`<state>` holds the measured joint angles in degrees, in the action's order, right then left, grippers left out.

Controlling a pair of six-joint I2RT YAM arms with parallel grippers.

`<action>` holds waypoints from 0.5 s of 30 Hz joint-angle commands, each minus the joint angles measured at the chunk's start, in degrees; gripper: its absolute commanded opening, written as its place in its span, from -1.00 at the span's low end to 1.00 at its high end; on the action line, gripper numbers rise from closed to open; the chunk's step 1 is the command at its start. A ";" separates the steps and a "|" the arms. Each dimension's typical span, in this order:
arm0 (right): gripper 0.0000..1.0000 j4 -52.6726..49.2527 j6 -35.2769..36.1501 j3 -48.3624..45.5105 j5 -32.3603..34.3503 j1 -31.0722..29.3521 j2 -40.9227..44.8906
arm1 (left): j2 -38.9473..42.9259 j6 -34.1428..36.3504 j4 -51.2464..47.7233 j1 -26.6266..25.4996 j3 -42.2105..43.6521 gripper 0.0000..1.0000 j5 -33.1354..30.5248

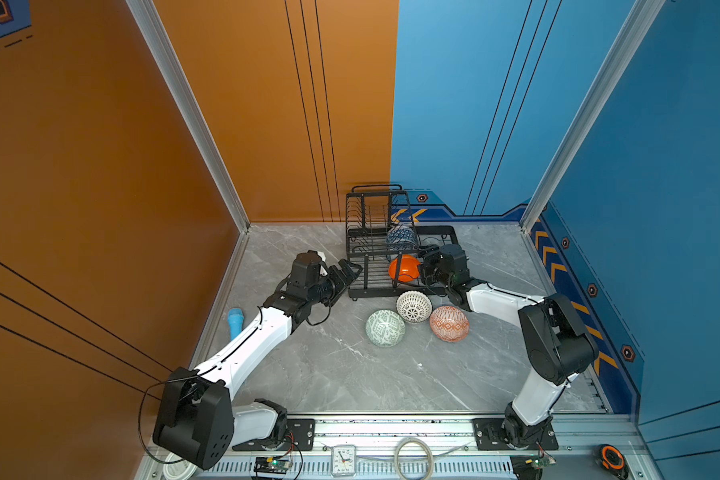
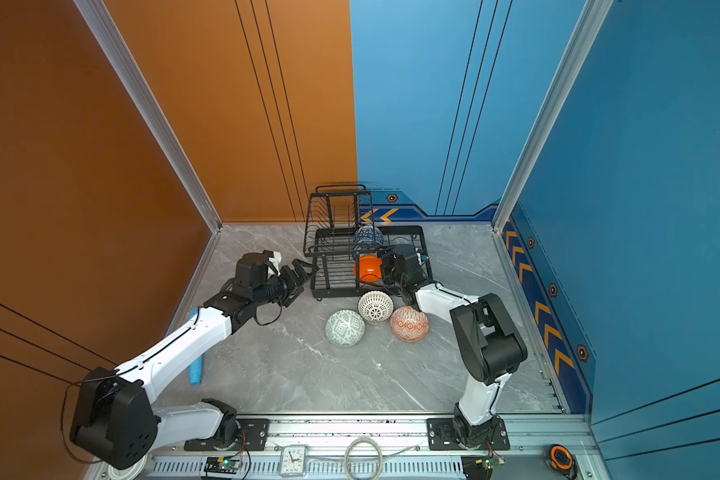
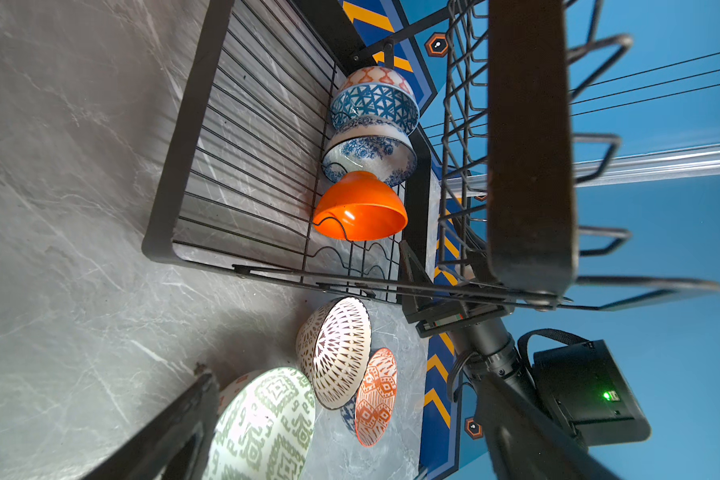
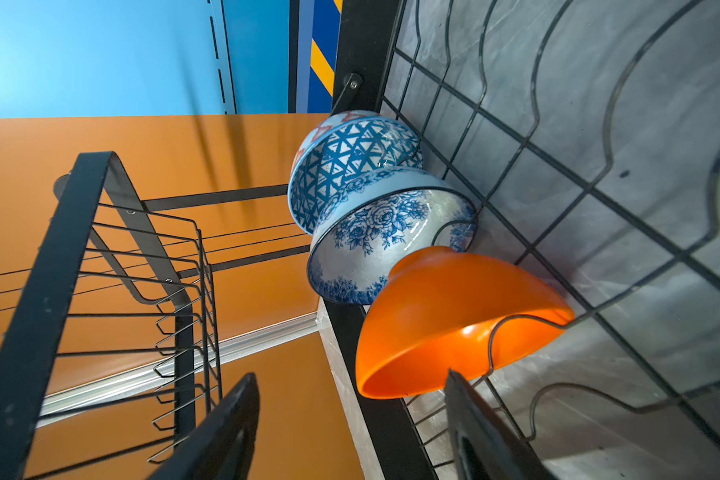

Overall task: Load the bowls into the dish rack
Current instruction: 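Open the right gripper and draw it back from the orange bowl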

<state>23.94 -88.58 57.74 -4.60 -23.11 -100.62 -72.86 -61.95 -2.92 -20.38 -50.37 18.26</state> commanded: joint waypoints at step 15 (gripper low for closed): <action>0.99 -10.00 3.28 -4.59 2.61 0.83 11.91 | 7.02 1.22 -4.81 1.18 3.41 0.96 -1.19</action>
<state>17.93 -86.59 54.94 -3.88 -22.79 -91.31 -67.79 -61.54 -5.02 -19.68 -48.36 18.04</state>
